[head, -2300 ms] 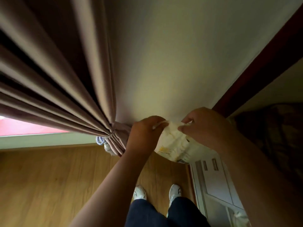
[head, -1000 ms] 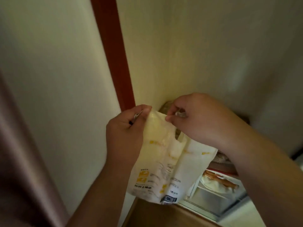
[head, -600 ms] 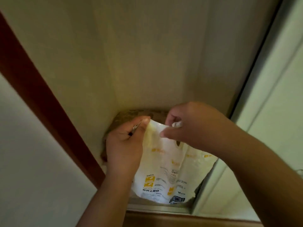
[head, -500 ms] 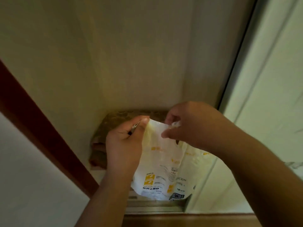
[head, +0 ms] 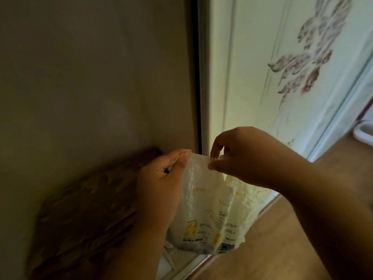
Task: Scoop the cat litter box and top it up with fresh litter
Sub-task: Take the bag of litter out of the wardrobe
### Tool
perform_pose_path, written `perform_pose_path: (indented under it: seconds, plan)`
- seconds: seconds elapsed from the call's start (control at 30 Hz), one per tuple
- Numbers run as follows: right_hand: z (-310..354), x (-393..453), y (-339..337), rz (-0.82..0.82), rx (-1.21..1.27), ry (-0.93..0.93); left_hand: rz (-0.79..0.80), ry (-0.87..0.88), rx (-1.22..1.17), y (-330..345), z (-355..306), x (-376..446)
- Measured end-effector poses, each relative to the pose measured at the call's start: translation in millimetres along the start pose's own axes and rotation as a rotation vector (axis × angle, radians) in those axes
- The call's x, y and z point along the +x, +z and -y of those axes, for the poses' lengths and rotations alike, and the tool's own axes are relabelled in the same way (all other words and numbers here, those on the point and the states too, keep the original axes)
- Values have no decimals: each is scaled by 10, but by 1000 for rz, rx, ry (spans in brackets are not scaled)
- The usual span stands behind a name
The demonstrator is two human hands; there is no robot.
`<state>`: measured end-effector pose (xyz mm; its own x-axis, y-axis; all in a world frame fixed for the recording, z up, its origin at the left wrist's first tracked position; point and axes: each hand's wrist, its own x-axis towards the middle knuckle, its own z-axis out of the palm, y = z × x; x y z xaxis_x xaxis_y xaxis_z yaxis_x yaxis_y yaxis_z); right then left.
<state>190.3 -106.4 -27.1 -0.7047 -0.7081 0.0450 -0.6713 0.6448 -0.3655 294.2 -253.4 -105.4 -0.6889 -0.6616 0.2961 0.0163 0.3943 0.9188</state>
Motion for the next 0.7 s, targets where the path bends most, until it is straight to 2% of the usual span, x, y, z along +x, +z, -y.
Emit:
perform_pose_path:
  seconds: [0.43, 0.7]
  plan:
    - [-369, -911, 173, -175, 45, 554, 566, 120, -155, 724, -14, -51]
    - [-963, -1561, -9, -257, 48, 773, 738, 180, -210, 1674, -249, -470]
